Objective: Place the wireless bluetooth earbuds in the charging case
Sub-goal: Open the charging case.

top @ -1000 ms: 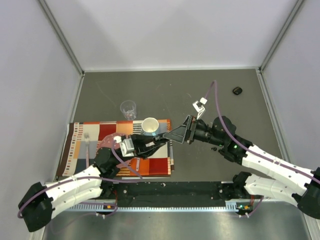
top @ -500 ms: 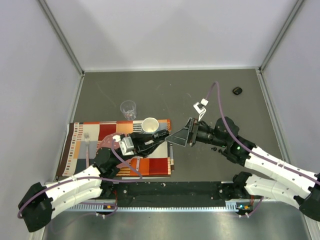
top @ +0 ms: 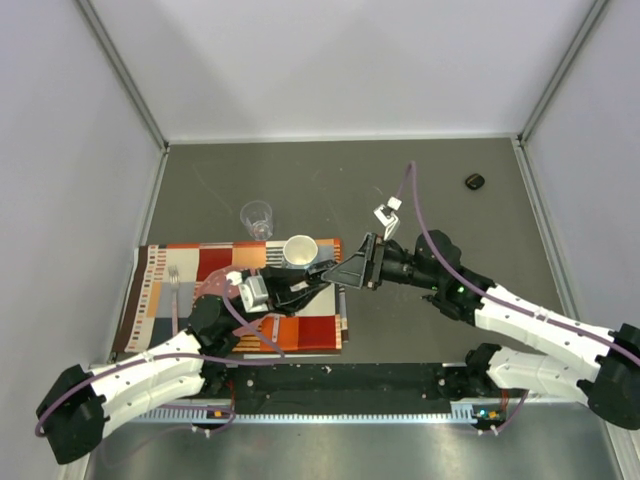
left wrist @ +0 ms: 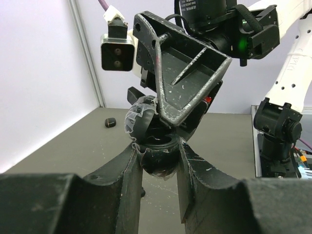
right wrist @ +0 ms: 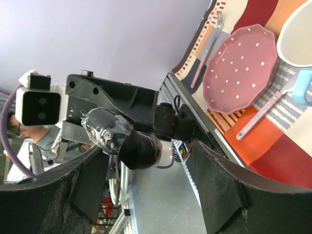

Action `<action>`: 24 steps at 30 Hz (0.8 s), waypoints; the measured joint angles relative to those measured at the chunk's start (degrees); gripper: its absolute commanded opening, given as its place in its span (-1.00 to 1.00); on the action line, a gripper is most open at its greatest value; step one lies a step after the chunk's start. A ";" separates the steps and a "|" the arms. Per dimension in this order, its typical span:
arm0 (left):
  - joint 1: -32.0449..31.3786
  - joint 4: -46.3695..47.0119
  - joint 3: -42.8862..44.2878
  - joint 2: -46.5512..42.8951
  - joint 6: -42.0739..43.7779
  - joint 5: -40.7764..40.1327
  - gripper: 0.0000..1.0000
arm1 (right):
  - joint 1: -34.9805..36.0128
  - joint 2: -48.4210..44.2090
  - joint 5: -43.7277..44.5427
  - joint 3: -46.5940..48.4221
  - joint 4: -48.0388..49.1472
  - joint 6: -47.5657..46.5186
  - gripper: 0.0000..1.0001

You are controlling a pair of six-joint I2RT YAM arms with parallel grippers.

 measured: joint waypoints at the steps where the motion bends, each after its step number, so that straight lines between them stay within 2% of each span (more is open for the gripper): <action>1: 0.00 0.00 0.00 0.00 0.04 0.20 -1.00 | 0.00 0.31 0.02 -0.02 0.90 0.42 0.32; 3: 0.00 -0.02 0.00 0.00 0.09 0.48 -1.00 | 0.00 0.59 0.00 -0.02 2.12 1.11 0.29; 10: 0.00 -0.20 0.00 -0.02 0.28 1.68 -1.00 | 0.00 0.59 0.15 -0.11 4.61 3.02 -0.15; 17: 0.00 0.00 0.00 -0.28 0.70 1.57 -1.00 | 0.00 1.33 -1.86 -0.31 5.44 4.04 -0.16; 21: -0.02 0.13 0.00 -0.26 1.44 1.62 -1.00 | -0.02 1.44 -2.78 -0.31 5.42 4.26 -0.29; 23: -0.07 0.31 0.00 -0.26 1.84 1.60 -1.00 | -0.26 1.44 -3.02 -0.31 5.49 4.70 -0.38; 24: -0.07 0.44 0.00 -0.24 2.03 1.62 -1.00 | -0.33 1.46 -3.21 -0.31 5.53 4.92 -0.54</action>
